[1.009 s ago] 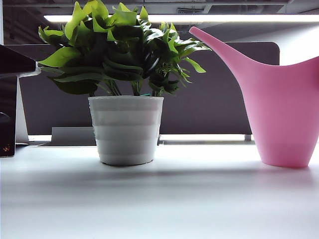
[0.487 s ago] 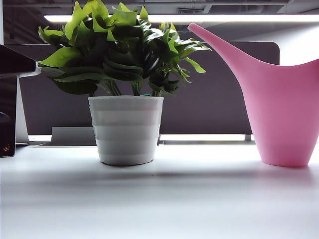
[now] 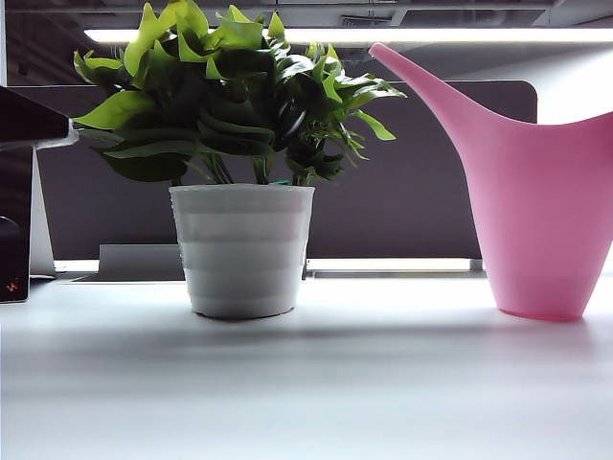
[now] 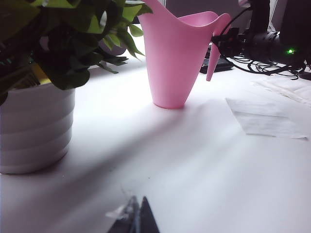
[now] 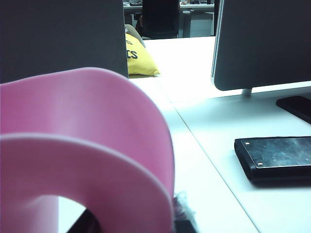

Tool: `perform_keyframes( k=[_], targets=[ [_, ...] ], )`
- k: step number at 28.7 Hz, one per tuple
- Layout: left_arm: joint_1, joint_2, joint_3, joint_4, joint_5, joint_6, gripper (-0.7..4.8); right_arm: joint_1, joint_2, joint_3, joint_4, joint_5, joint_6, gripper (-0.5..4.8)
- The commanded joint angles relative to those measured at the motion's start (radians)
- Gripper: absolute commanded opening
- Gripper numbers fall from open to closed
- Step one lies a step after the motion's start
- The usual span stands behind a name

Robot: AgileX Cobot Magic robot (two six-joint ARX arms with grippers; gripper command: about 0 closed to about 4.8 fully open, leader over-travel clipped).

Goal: Pick up the watering can from the table, water the potted plant, and put the can back.

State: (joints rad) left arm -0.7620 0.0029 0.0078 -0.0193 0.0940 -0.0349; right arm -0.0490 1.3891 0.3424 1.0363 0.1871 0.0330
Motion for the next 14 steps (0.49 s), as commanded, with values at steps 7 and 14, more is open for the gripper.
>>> perform_keyframes(
  k=[7,14],
  targets=[
    [-0.001,0.001,0.001,0.006,0.004,0.000,-0.05,0.001,-0.004,0.005,0.057,-0.007,0.018,0.84],
    [-0.001,0.001,0.001,0.006,0.004,0.000,-0.05,0.001,-0.006,0.006,0.098,-0.007,0.011,0.84]
  ],
)
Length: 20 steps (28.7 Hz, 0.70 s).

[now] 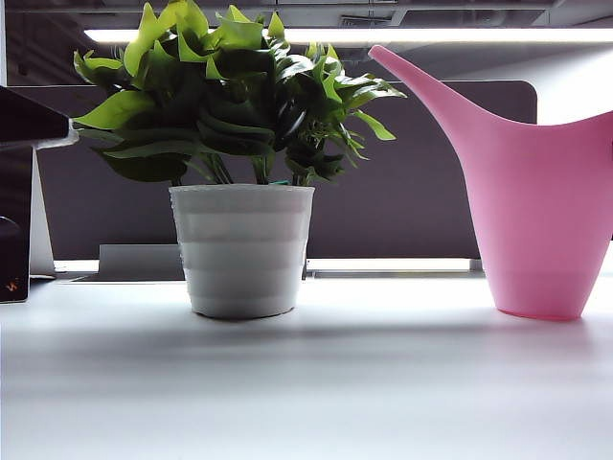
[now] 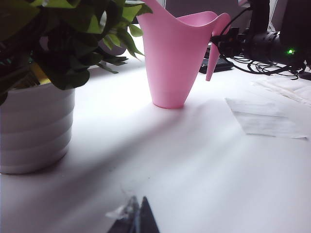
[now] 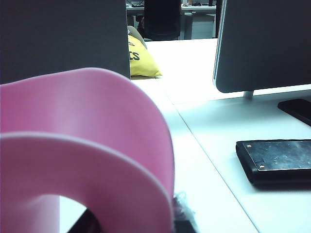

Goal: Pick up the watering can from the table, water the potted plant, and put the can back.

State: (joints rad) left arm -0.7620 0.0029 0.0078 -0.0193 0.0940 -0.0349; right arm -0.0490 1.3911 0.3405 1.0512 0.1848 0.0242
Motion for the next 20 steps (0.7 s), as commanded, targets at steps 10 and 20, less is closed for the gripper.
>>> perform_keyframes(
  k=[10,20],
  targets=[
    [-0.001,0.001,0.001,0.006,0.004,0.000,-0.05,0.000,-0.093,0.007,0.104,-0.005,0.001,0.84],
    [-0.001,0.001,0.001,0.006,0.004,0.000,-0.05,0.000,-0.349,0.014,-0.144,-0.004,-0.091,0.84]
  ],
)
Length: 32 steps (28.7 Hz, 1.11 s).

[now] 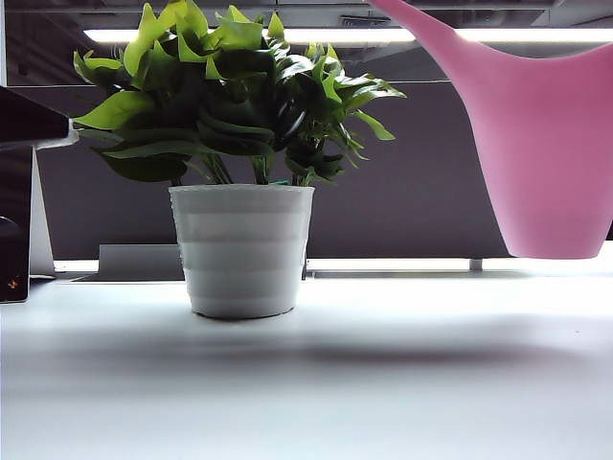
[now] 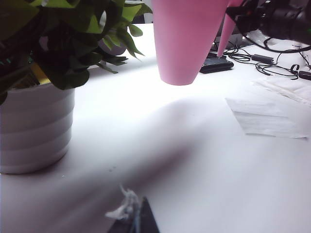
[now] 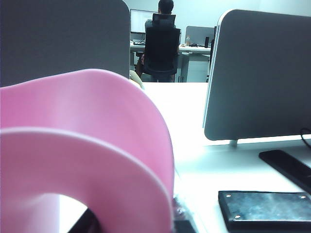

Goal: Pick up the watering can from the table, water the potted plant, and put the can back.

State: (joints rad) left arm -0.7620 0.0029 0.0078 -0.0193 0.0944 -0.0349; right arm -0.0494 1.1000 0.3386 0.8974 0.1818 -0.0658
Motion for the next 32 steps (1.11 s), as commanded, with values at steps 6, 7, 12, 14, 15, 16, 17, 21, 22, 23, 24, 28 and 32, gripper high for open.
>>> perform_keyframes(
  k=[6,7,12,14,15,16,17,21,22,23,24,28,32],
  targets=[
    [-0.001,0.001,0.001,0.006,0.003,0.000,-0.05,0.002,-0.239,0.042,-0.195,-0.002,-0.021,0.84],
    [-0.001,0.001,0.001,0.006,0.003,0.000,-0.05,0.002,-0.270,0.073,-0.283,-0.014,-0.022,0.84],
    [0.063,0.001,0.001,0.006,0.004,0.000,-0.05,0.003,-0.317,0.167,-0.427,-0.054,-0.075,0.84],
    [0.119,0.001,0.001,0.006,0.005,0.000,-0.05,0.003,-0.328,0.198,-0.481,-0.061,-0.090,0.84],
    [0.149,0.001,0.001,0.006,0.004,0.000,-0.05,0.003,-0.331,0.211,-0.501,-0.069,-0.098,0.84],
    [0.180,0.001,0.001,0.006,0.004,0.000,-0.05,0.003,-0.335,0.223,-0.516,-0.073,-0.100,0.84],
    [0.221,0.001,0.001,0.006,0.003,0.000,-0.05,0.003,-0.338,0.231,-0.524,-0.073,-0.100,0.84],
    [0.356,0.001,0.001,0.006,0.003,0.000,-0.05,0.005,-0.349,0.268,-0.560,-0.073,-0.116,0.84],
    [0.393,0.001,0.001,0.006,0.003,0.000,-0.05,0.008,-0.353,0.280,-0.575,-0.072,-0.126,0.84],
    [0.435,0.001,0.001,0.006,-0.002,0.000,-0.05,0.010,-0.353,0.301,-0.599,-0.073,-0.143,0.84],
    [0.449,0.001,0.001,0.006,-0.014,0.000,-0.05,0.010,-0.353,0.315,-0.620,-0.074,-0.154,0.81],
    [0.450,0.001,0.001,0.006,-0.034,0.000,-0.05,0.010,-0.352,0.367,-0.689,-0.121,-0.171,0.74],
    [0.450,0.001,0.001,0.006,-0.034,0.000,-0.05,0.009,-0.352,0.399,-0.706,-0.130,-0.178,0.75]
  ],
)
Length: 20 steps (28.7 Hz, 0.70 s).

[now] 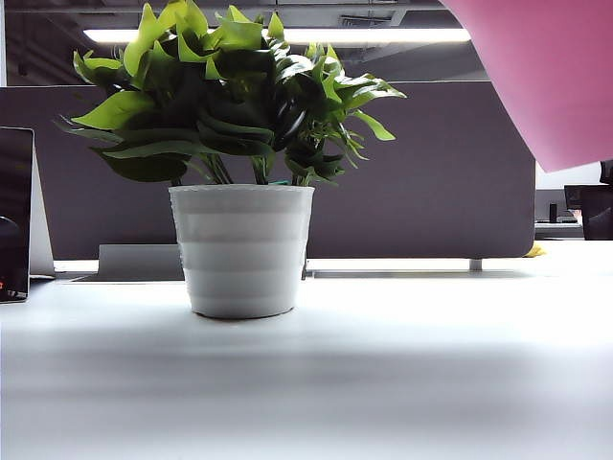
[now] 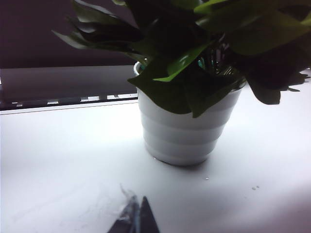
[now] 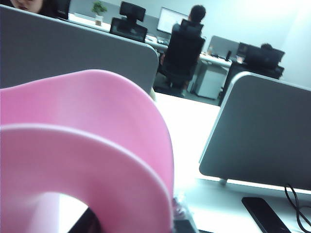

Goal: Pick up the watering can from the table, water the potted plant, and put the can back.

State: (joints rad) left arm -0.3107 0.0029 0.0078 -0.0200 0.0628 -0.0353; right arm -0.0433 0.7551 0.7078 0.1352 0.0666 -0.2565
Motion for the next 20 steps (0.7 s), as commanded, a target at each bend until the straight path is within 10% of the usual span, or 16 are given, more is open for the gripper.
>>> perform_keyframes(
  k=[1,20],
  targets=[
    [-0.001,0.001,0.001,0.006,-0.002,0.001,-0.05,0.003,-0.007,0.038,0.046,-0.018,0.008,0.75],
    [-0.001,0.001,0.001,0.006,-0.002,0.001,-0.05,0.003,-0.006,0.242,-0.184,-0.047,-0.114,0.75]
  ],
)
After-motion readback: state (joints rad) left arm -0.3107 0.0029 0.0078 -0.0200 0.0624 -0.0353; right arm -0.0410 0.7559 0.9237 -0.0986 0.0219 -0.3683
